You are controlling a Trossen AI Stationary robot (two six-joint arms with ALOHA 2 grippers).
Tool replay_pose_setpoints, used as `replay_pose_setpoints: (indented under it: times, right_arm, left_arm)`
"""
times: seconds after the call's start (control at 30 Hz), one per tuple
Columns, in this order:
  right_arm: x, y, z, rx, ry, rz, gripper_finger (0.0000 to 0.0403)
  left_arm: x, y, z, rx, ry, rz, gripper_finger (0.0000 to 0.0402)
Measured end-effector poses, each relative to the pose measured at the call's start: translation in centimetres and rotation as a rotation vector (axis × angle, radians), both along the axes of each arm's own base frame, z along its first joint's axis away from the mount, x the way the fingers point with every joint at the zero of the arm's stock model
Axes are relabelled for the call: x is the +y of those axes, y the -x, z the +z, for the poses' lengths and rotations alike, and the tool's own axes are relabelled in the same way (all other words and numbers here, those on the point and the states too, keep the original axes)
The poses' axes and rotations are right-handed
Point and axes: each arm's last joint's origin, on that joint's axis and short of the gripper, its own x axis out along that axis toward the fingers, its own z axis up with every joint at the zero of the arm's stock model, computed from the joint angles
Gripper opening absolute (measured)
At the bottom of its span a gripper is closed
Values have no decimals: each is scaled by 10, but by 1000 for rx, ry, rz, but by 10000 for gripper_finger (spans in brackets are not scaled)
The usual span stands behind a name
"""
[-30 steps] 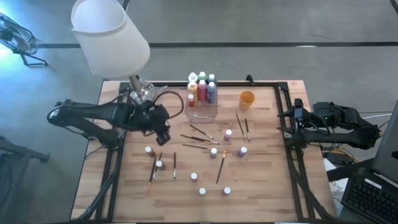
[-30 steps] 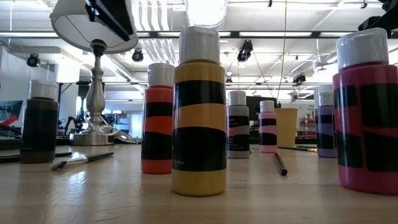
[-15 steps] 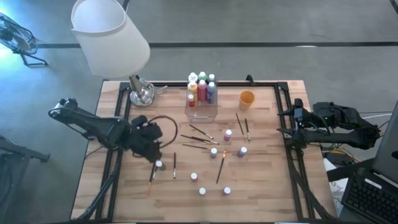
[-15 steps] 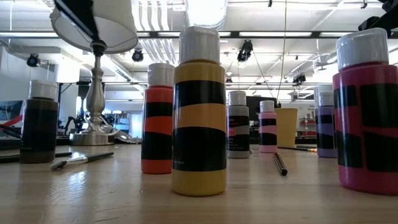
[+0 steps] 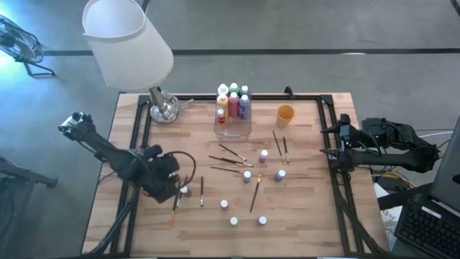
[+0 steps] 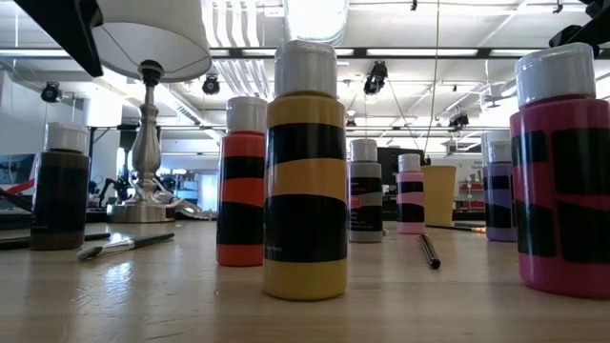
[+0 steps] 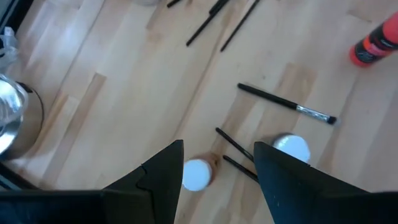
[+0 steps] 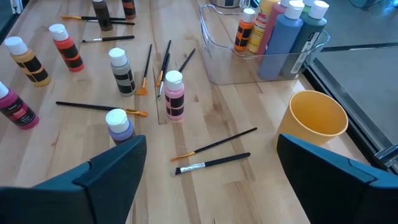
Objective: Pick & Place Paint Supplies
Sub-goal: Put the small brown paint bottle into the bin
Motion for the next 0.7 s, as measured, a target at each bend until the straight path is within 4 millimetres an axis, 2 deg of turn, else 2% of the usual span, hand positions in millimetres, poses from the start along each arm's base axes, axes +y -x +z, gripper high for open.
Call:
replay_pose_setpoints:
  times: [0.5,0.7]
  right_arm:
    - [0,0,0,0,0,0,307]
    - [0,0,0,0,0,0,289]
  left_arm:
    - [-26,19,-1,-4,68,-64,200]
    - [-30,22,-1,-9,79,-69,200]
